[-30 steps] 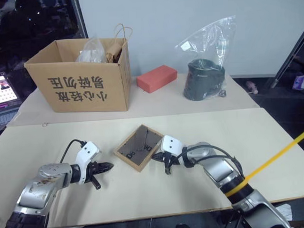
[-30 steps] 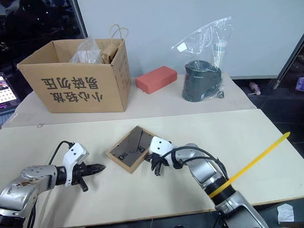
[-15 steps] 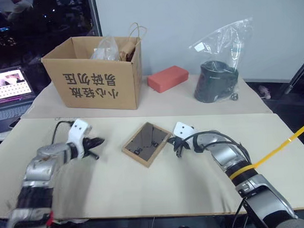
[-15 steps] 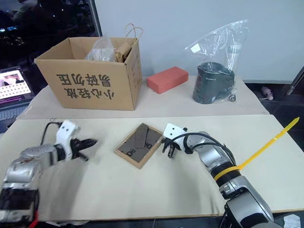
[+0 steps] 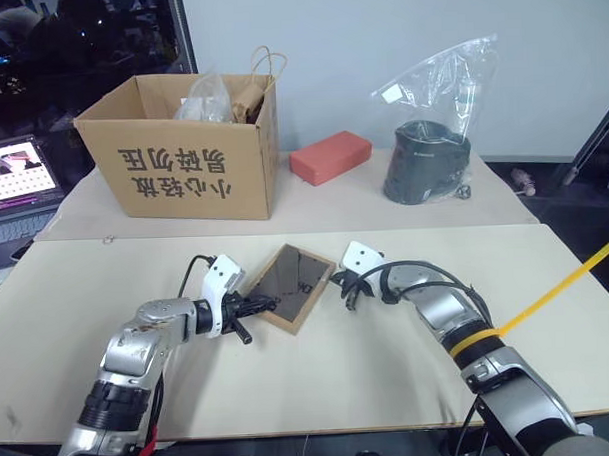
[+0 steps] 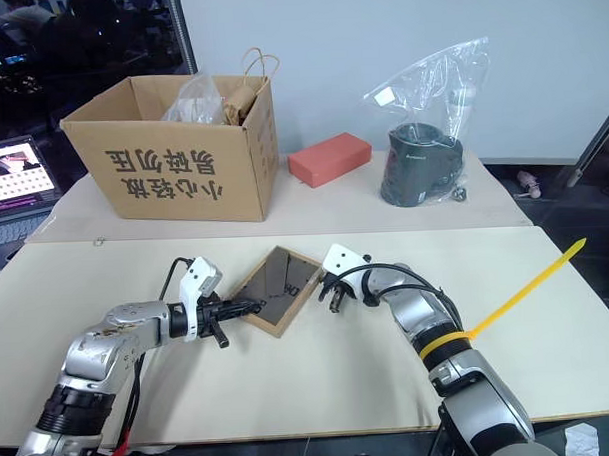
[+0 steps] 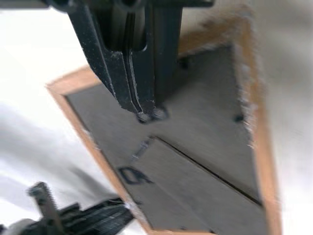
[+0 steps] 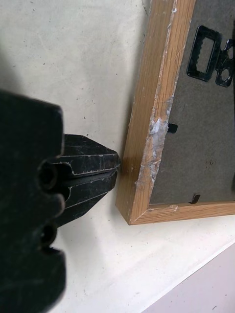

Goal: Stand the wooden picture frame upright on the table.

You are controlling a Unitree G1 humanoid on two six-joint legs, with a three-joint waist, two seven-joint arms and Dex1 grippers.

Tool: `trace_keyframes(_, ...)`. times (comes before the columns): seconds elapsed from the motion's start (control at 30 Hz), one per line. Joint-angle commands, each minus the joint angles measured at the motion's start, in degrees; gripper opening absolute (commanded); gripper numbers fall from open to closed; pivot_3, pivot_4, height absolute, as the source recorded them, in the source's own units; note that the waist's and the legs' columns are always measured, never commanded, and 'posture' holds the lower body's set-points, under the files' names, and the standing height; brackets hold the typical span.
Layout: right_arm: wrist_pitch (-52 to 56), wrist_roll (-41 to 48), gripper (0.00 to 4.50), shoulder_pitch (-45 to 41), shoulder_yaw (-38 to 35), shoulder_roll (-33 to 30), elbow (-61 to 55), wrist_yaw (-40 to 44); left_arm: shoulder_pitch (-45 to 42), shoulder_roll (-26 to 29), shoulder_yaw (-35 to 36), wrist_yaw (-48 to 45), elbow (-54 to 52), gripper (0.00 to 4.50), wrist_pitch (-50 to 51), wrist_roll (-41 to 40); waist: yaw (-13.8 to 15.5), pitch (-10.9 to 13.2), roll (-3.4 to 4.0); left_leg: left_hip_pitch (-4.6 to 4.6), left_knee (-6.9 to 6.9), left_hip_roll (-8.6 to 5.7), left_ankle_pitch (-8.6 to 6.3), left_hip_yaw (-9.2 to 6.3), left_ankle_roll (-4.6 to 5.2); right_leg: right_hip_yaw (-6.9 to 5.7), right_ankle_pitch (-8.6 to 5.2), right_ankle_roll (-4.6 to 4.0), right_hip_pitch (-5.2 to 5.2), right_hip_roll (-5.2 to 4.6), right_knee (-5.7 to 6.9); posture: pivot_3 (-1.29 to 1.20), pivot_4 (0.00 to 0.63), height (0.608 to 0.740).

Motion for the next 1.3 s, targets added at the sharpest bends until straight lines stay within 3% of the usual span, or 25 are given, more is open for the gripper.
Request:
trace_keyframes(0.03,1.43,-0.16,0.01,2.98,0.54,0.17,-1.94,1.97,3.49,-0.54,0.91,0.14,-6.83,0.0,2.97,-4.06,0.0,0.0,0.0,-0.01,-0.03,0.0,0.0,0.0,0.0,0.0,-0.01,0.01,-0.01,0.0,-0.02,0.0,0.15,0.74)
trace_keyframes(0.2,1.42,-1.03,0.01,3.43,0.22,-0.08,-1.8,1.78,-7.12,-2.22,15.75,12.35,7.0,0.0,-4.17,-3.33,0.14,0.04,-0.06,-0.04,-0.03,0.0,-0.01,-0.01,0.01,-0.04,-0.02,-0.01,-0.06,0.0,-0.01,0.0,0.15,0.74)
trace_keyframes(0.27,1.65,-1.05,0.01,3.38,0.07,0.01,-1.74,1.69,-10.94,-1.76,18.55,14.0,12.52,0.0,-6.76,-3.35,-0.08,0.04,-0.09,-0.03,-0.01,0.0,0.01,-0.02,0.0,-0.04,-0.02,-0.01,-0.08,0.01,-0.02,0.0,0.15,0.74)
trace_keyframes(0.33,1.82,-1.11,0.01,3.33,0.02,0.06,-1.82,1.72,-11.86,-0.98,16.71,12.56,15.69,0.0,-9.21,-1.28,-0.26,0.01,-0.06,-0.03,-0.04,0.0,0.0,-0.02,0.0,-0.02,-0.02,0.0,-0.01,0.0,-0.17,0.0,0.15,0.74)
trace_keyframes(0.47,2.4,-1.16,0.01,3.43,-0.39,-0.23,-2.55,2.13,-11.32,-0.56,6.59,8.39,22.61,0.0,-18.11,7.48,0.04,-0.01,-0.02,-0.02,-0.15,0.0,-0.02,-0.01,-0.02,-0.05,0.01,-0.05,0.06,-0.02,-0.28,0.0,0.15,0.74)
trace_keyframes(0.73,5.18,-0.76,0.01,4.32,-2.12,-0.94,-6.41,1.52,-12.08,-6.44,-1.0,4.35,32.25,0.0,-28.4,13.08,0.16,0.01,-0.04,-0.27,-0.09,0.0,0.0,-0.02,-0.05,-0.08,0.02,-0.04,-0.15,0.0,-0.22,0.0,0.15,0.74)
trace_keyframes(0.87,5.74,-0.62,0.01,5.58,-2.56,-1.73,-8.14,1.86,-11.17,-7.78,-0.91,1.88,30.31,0.0,-26.86,11.29,0.29,0.0,-0.04,-0.29,-0.11,0.0,0.0,-0.02,-0.05,-0.08,0.02,-0.04,-0.14,-0.02,-0.27,0.0,0.15,0.74)
trace_keyframes(1.0,4.37,-0.97,0.01,6.28,-1.69,-2.41,-8.21,2.87,-4.88,-6.61,-4.77,-6.52,16.98,0.0,-17.82,6.16,0.43,0.0,-0.04,-0.32,-0.12,-0.01,-0.01,-0.02,-0.05,-0.08,0.01,-0.03,-0.12,-0.04,-0.3,0.0,0.15,0.74)
trace_keyframes(1.13,5.38,0.18,0.01,7.86,-0.9,-2.38,-11.56,5.06,-0.6,-5.02,-5.45,-7.5,9.79,0.0,-12.43,4.34,0.76,-0.01,-0.02,-0.32,-0.11,-0.02,-0.01,-0.02,-0.05,-0.1,0.0,-0.01,-0.07,-0.05,-0.31,0.0,0.15,0.74)
trace_keyframes(1.3,12.27,1.15,0.01,15.43,1.32,-5.52,-25.33,9.25,5.3,-2.99,-4.32,-5.6,3.2,0.0,-9.42,3.58,0.42,-0.02,0.0,-0.29,-0.13,-0.02,-0.02,-0.02,-0.03,-0.09,-0.05,0.03,-0.08,-0.04,-0.31,0.0,0.15,0.74)
